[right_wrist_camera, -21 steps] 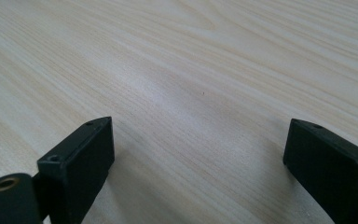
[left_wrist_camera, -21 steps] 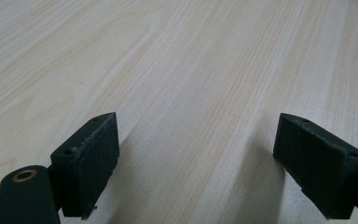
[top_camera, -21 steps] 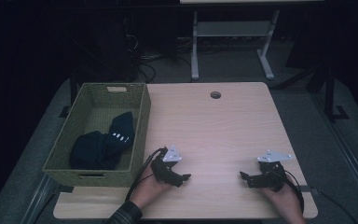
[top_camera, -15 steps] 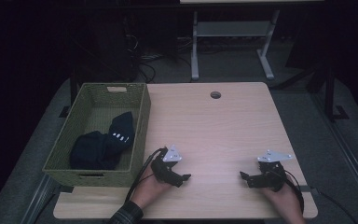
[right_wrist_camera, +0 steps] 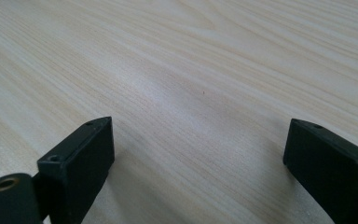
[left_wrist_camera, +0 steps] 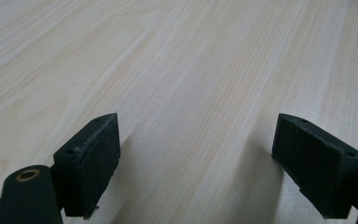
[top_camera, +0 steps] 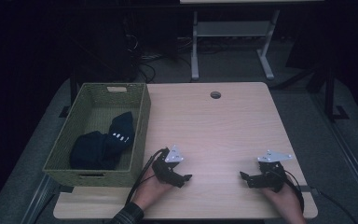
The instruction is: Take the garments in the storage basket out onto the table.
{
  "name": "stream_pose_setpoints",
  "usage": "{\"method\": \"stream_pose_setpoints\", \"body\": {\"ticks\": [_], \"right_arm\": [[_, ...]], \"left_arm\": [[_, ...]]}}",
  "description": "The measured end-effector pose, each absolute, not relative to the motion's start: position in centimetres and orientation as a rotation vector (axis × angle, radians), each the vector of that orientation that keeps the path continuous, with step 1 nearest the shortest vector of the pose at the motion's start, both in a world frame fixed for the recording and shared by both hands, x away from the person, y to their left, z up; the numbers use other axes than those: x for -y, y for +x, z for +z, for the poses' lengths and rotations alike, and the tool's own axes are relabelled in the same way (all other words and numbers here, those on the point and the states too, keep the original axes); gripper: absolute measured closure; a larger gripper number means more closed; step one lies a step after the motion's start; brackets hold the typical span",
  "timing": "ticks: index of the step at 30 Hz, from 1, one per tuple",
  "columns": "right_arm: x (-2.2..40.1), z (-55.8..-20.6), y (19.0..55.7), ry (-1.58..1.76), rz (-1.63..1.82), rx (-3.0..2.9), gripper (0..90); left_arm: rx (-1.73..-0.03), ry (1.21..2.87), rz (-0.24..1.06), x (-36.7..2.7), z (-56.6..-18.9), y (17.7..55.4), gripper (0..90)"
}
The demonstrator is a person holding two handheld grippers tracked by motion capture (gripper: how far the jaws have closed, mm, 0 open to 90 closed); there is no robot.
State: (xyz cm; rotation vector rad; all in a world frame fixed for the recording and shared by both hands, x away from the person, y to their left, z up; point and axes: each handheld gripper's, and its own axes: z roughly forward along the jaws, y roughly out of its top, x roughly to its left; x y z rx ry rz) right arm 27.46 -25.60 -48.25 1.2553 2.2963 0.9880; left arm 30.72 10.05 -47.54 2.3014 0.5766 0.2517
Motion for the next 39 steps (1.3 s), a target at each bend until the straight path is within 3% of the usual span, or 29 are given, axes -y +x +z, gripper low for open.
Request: {"method": "stream_pose_setpoints", "body": {"ticks": [39], "right_arm": [[25.6,-48.3,27.5,1.256,0.990,-2.295,8.3]], "left_arm": [[-0.578,2.276,0.227,-10.6,-44.2,30.9,14.9]]}}
